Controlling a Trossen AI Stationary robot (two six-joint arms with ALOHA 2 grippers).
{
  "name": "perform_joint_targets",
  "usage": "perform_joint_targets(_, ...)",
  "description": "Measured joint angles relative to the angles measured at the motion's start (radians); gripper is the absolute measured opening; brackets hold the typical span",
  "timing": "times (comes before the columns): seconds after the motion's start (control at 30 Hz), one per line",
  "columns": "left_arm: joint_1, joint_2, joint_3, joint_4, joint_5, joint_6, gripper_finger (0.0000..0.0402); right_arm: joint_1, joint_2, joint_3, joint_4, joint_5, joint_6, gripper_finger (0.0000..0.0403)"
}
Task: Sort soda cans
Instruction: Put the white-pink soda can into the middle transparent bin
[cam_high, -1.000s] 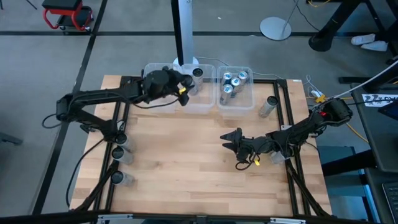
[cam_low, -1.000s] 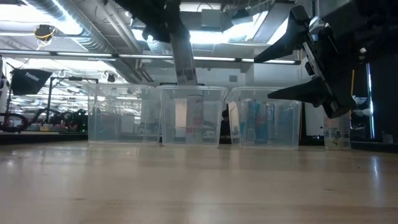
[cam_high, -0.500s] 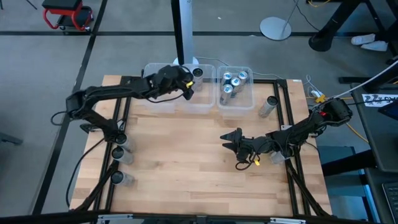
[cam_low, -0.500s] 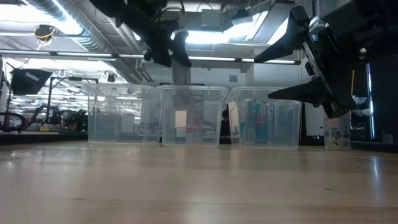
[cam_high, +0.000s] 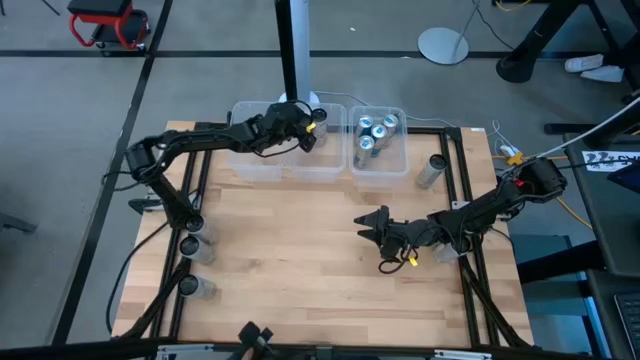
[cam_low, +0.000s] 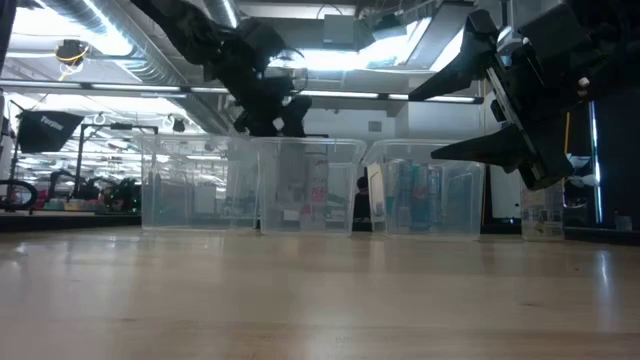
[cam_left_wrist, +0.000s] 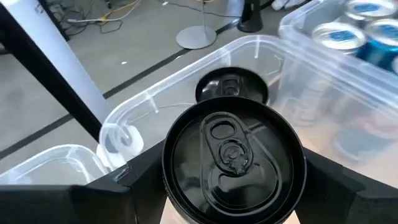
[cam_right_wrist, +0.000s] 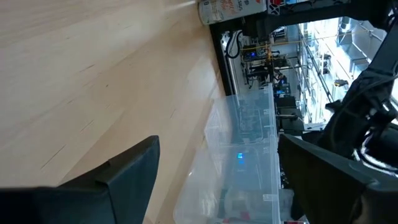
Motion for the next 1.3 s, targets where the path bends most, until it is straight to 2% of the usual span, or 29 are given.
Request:
perform_joint_targets(0.4,0.038,0.091,0.000,0.086,-0.009,-0.011,0.0260,0.000,0.000,0.000,-0.006,0.000,0.000,0.0326)
perform_joint_targets(0.87,0.053,0.110,0.000,0.129,-0.032,-0.006,0.0260,0.000,0.000,0.000,-0.007,0.001,0.000,0.0326)
perform_joint_targets(1.3,0.060,0.131,0.002,0.119,-0.006,0.010,0.0261,0.000,0.000,0.000,-0.019,0.007,0.000,0.0326)
